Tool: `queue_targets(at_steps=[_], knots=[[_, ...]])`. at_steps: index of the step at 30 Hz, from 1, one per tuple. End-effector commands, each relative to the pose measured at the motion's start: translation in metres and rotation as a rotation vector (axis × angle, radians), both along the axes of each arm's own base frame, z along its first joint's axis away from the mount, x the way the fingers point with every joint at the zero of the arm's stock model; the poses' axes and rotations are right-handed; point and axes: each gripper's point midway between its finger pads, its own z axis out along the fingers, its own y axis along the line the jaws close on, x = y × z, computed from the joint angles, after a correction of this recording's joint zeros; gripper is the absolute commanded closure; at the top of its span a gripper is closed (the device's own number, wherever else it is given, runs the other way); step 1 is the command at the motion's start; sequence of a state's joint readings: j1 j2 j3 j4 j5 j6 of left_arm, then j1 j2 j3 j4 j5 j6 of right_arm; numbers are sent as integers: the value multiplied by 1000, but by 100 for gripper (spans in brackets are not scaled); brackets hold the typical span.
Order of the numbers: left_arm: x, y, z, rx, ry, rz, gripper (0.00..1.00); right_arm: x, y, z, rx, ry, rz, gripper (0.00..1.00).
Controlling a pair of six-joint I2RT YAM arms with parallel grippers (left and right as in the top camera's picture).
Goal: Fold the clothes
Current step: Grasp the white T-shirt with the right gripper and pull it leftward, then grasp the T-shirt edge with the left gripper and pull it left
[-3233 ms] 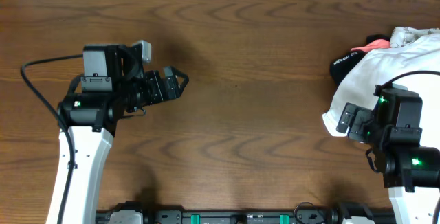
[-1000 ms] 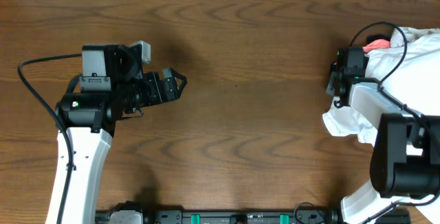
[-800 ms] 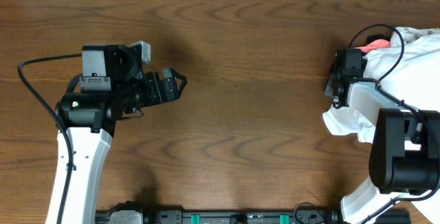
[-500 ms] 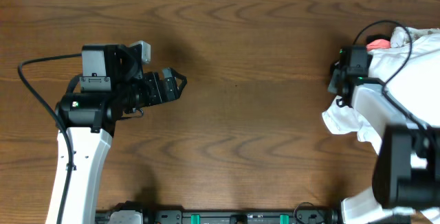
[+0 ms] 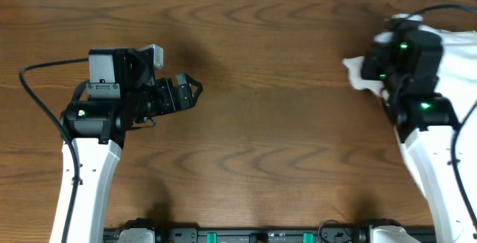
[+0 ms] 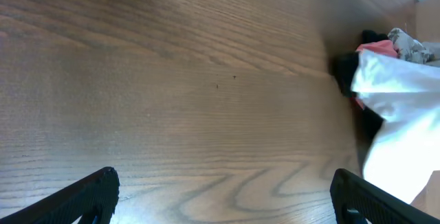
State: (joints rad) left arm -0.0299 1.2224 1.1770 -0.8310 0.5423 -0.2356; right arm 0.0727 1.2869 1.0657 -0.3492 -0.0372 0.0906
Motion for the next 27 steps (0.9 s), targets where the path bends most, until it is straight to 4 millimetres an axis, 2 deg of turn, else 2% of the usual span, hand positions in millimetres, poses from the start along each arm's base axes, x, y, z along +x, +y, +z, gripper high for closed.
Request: queue_targets(at_steps=[1,5,11,15,18,27], knots=[[2,1,4,17,-19,-5,2,-16,88,-2,13,8,337,99],[2,1,4,17,-19,-5,2,-36,151,-19,-26,39,522,99],[2,1,4,16,-18,-5,2,-63,211,-53,-48,123,681,99],[0,0,-1,17,3,-10,2,-67,229,-71,-57,154,721,99],[-4,-7,-8,18,40,-33,2,-63,233,-77,-56,153,723,99],[0,-42,-36,28,112,-143,2,-50,237,-59,-43,63,708,97]])
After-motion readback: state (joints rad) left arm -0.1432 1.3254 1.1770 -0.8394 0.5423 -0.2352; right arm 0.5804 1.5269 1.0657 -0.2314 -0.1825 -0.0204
